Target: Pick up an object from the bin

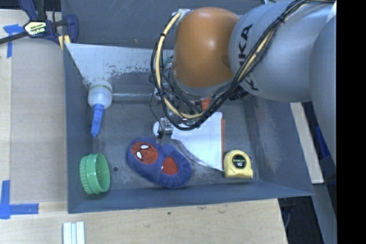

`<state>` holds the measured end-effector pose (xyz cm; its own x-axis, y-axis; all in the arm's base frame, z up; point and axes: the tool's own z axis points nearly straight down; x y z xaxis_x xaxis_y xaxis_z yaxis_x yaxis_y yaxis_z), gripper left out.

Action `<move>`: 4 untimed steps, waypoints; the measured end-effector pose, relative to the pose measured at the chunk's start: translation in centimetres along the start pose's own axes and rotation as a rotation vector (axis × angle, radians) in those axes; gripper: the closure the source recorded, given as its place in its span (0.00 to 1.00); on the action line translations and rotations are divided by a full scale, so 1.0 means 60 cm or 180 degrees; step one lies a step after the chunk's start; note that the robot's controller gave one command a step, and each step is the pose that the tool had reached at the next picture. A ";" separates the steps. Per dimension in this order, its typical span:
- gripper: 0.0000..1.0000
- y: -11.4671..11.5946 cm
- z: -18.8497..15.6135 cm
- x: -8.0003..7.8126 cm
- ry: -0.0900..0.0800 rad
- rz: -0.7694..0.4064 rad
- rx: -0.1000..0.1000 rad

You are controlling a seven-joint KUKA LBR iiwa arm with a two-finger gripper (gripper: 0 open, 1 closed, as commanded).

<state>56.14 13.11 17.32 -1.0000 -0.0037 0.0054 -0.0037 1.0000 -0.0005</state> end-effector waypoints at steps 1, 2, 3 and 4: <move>0.00 -0.057 0.152 0.037 0.0001 -0.0474 -0.0001; 1.00 -0.055 0.146 0.034 -0.0015 -0.0469 -0.0004; 0.00 -0.055 0.147 0.034 -0.0014 -0.0470 -0.0004; 0.00 -0.009 0.119 0.051 -0.0040 -0.1157 -0.0007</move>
Offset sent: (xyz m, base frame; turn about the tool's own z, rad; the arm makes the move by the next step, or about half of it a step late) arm -0.0225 -0.0331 -0.0888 -0.1506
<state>53.04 12.57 10.20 -0.9334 -0.3588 -0.0074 -0.3588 0.9334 0.0012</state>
